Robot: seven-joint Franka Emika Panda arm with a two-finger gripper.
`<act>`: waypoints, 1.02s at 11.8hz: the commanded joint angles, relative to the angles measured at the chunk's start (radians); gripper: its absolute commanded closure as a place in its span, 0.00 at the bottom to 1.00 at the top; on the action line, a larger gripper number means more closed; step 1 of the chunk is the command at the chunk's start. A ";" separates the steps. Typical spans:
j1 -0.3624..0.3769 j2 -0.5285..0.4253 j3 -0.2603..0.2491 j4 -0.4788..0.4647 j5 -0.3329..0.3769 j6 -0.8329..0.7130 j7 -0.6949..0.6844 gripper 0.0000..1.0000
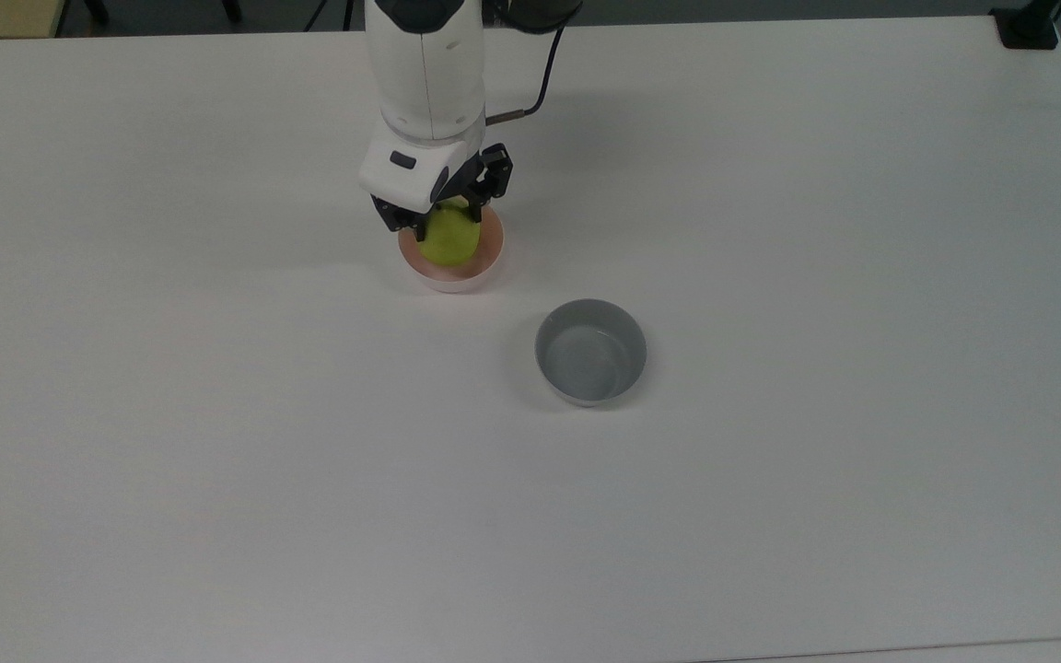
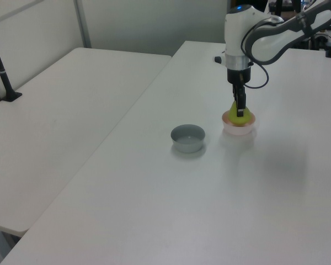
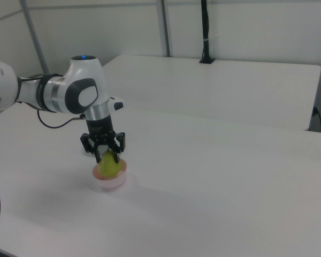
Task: Pick up a pear from the bowl
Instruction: 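Lift the pear out of the pink bowl and carry it away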
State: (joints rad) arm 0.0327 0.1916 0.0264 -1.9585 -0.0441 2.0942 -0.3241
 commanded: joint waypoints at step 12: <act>-0.342 -0.029 -0.002 0.148 -0.039 -0.120 -0.181 0.90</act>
State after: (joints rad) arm -0.2564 0.1302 0.0196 -1.8181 -0.0575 1.9431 -0.4582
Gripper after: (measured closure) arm 0.348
